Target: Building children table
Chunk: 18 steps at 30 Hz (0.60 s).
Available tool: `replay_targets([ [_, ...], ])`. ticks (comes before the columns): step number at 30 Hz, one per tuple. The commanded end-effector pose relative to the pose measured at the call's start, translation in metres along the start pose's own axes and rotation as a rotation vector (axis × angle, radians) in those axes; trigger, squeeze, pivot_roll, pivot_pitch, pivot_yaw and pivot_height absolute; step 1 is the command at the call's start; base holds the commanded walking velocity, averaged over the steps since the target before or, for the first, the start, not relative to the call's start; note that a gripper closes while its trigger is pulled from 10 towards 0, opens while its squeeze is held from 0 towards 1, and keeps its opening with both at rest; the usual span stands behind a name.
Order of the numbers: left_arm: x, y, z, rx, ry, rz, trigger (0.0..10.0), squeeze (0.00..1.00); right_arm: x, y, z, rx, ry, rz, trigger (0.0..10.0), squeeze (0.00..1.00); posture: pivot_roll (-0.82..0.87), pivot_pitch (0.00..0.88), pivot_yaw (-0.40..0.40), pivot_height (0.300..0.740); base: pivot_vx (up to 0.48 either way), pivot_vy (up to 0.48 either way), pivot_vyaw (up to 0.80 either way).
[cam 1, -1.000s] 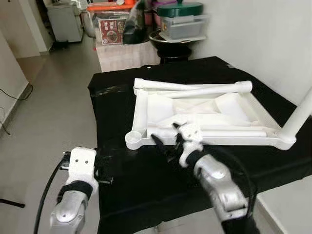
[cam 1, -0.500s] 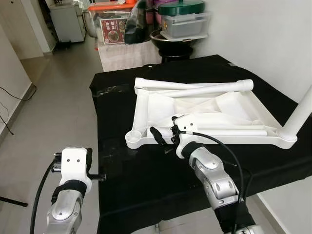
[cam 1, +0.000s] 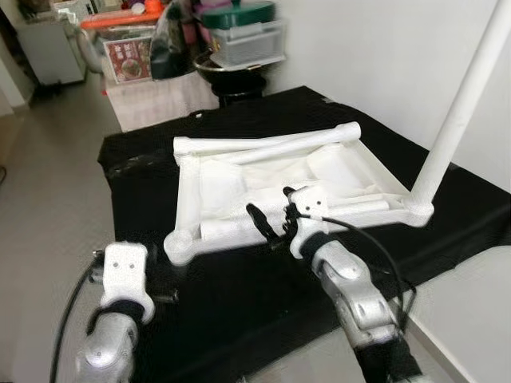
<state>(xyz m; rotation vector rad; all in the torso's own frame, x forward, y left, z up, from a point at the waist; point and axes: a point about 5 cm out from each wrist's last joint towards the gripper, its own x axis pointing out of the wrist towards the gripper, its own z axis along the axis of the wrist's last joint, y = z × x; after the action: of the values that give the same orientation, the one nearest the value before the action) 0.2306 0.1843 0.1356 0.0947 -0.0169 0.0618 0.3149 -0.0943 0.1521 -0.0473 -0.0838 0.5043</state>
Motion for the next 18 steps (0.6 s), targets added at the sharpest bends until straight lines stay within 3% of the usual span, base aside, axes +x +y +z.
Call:
replay_targets([
  [1, -0.001, 0.002, -0.001, 0.003, 0.012, -0.001, 10.0, 0.00, -0.001, 0.002, -0.002, 0.015, 0.010, 0.007, 10.0, 0.00, -0.04, 0.000, 0.061, 0.740, 0.285, 0.000, 0.00],
  [10, -0.006, 0.001, -0.003, 0.015, 0.028, -0.036, 10.0, 0.00, -0.009, 0.000, -0.002, 0.059, -0.001, -0.035, 10.0, 0.00, -0.01, 0.000, 0.060, 0.740, 0.286, 0.000, 0.00],
  [14, -0.010, 0.000, -0.002, 0.021, 0.035, -0.072, 10.0, 0.00, -0.010, 0.002, 0.002, 0.062, -0.014, -0.018, 10.0, 0.00, 0.01, 0.000, 0.045, 0.740, 0.000, 0.000, 0.00],
  [18, -0.008, -0.009, 0.016, -0.070, -0.011, -0.193, 10.0, 0.00, -0.009, -0.010, 0.015, 0.014, -0.042, -0.004, 10.0, 0.00, 0.00, 0.000, 0.028, 0.740, 0.000, 0.000, 0.00],
])
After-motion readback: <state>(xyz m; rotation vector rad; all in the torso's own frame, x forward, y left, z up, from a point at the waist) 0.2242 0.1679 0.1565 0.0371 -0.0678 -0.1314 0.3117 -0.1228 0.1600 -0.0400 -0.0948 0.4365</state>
